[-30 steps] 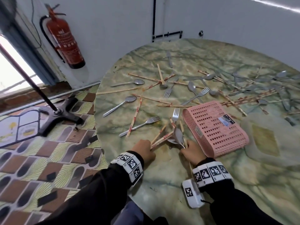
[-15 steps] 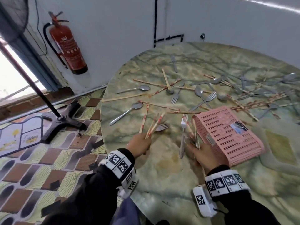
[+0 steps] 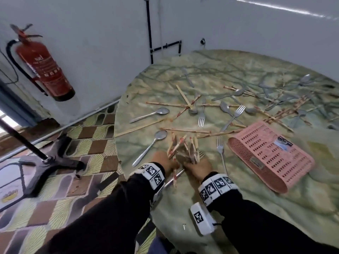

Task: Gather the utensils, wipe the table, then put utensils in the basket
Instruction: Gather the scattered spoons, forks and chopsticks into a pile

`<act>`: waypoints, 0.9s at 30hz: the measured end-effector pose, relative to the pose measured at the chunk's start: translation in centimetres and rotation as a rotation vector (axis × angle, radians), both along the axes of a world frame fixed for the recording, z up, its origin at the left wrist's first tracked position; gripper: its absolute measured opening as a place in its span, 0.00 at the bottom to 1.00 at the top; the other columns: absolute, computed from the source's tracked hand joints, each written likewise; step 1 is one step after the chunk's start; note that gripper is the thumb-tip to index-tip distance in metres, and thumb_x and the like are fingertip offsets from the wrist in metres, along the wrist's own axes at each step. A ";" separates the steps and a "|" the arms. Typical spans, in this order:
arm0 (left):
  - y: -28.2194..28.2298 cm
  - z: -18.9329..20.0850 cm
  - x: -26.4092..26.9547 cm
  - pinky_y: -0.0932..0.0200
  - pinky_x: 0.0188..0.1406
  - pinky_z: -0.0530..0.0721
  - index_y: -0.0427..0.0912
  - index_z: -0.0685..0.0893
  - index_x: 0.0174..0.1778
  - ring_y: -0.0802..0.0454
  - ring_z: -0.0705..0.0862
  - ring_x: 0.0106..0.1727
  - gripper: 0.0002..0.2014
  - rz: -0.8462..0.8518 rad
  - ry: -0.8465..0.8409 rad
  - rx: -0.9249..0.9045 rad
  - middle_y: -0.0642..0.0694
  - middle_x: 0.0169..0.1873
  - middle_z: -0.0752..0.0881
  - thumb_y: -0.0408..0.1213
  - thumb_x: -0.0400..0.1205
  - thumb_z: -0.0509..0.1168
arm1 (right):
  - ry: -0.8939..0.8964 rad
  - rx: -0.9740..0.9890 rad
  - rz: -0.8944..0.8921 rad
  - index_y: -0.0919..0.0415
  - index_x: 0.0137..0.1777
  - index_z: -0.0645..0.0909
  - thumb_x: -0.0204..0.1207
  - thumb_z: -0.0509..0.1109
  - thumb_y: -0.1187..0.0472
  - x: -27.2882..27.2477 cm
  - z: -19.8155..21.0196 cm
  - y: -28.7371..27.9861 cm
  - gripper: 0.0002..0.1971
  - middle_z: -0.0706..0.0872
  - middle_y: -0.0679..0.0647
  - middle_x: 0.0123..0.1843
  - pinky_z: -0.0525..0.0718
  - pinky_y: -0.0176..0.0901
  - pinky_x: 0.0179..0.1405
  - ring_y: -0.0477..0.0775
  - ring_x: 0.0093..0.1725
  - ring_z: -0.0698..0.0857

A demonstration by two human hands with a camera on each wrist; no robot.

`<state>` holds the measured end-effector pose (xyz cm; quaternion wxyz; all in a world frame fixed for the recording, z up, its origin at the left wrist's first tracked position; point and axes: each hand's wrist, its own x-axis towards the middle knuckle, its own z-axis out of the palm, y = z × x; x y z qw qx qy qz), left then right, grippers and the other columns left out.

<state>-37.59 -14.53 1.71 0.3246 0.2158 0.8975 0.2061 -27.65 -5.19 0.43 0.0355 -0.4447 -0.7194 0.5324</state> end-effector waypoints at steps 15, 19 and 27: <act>-2.1 0.1 -0.7 0.62 0.22 0.77 0.40 0.70 0.33 0.54 0.77 0.18 0.12 0.106 -0.420 0.426 0.42 0.24 0.79 0.25 0.82 0.53 | 0.209 -0.444 -0.287 0.67 0.41 0.73 0.78 0.57 0.76 1.0 0.1 -0.9 0.08 0.72 0.62 0.26 0.77 0.42 0.21 0.56 0.21 0.74; -3.0 1.0 -0.4 0.58 0.23 0.77 0.42 0.69 0.39 0.52 0.76 0.20 0.10 0.189 -0.560 0.503 0.42 0.26 0.75 0.24 0.82 0.50 | 0.281 -0.506 -0.214 0.65 0.41 0.73 0.79 0.61 0.74 1.0 1.6 -0.5 0.07 0.72 0.57 0.19 0.75 0.34 0.14 0.50 0.15 0.73; -5.1 2.7 -2.3 0.71 0.12 0.64 0.42 0.68 0.45 0.61 0.64 0.12 0.08 0.332 -0.524 0.544 0.48 0.24 0.65 0.25 0.82 0.49 | 0.233 -0.685 -0.151 0.58 0.32 0.71 0.78 0.61 0.67 -0.9 3.7 0.1 0.13 0.69 0.47 0.16 0.67 0.31 0.12 0.43 0.12 0.68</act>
